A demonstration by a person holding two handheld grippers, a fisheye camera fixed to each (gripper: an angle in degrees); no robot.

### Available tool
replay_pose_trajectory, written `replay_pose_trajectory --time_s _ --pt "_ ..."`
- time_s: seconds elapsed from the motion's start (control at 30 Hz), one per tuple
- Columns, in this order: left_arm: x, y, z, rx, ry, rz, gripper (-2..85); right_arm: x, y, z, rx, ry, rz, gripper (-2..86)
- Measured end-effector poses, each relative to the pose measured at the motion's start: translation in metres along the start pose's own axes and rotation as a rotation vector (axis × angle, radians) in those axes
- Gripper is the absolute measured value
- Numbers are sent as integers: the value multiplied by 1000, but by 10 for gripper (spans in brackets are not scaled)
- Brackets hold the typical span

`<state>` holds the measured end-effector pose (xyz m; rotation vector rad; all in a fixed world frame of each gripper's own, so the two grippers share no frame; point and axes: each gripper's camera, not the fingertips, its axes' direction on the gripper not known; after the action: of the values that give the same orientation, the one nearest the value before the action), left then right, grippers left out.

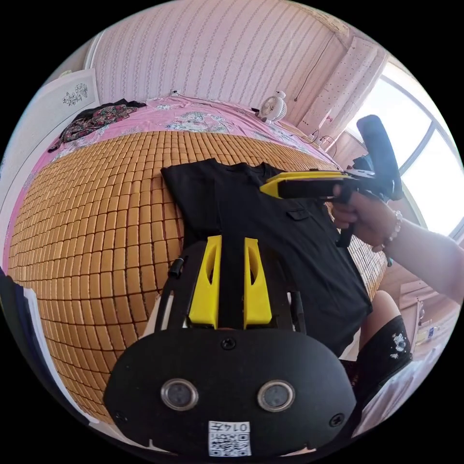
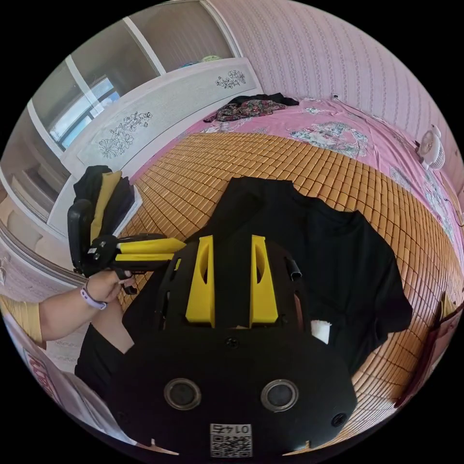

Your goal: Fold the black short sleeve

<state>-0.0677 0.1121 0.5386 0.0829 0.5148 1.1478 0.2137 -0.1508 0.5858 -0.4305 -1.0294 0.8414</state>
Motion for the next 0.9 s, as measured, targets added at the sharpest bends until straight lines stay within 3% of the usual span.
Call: replay_pose_trajectory --time_s 0.17,0.27,0.43,0.63,0.77,0.9 --pt "-12 -30 43 -65 -81 57 71 22 -62 66 -58 78 33 109" --pt "-21 -34 63 -133 -81 78 61 33 -84 94 -205 111 81 46" --pt "-43 -33 61 -98 -2 18 46 7 -118 75 -224 68 -136 19" --pt "-78 3 4 103 -34 -225 58 -71 -142 25 75 -289 -349 110" --pt "-100 38 -22 136 -16 -306 63 -75 -122 4 55 -223 -393 116" --pt "-108 50 -23 117 17 -327 63 -17 -58 -35 88 -112 -245 108"
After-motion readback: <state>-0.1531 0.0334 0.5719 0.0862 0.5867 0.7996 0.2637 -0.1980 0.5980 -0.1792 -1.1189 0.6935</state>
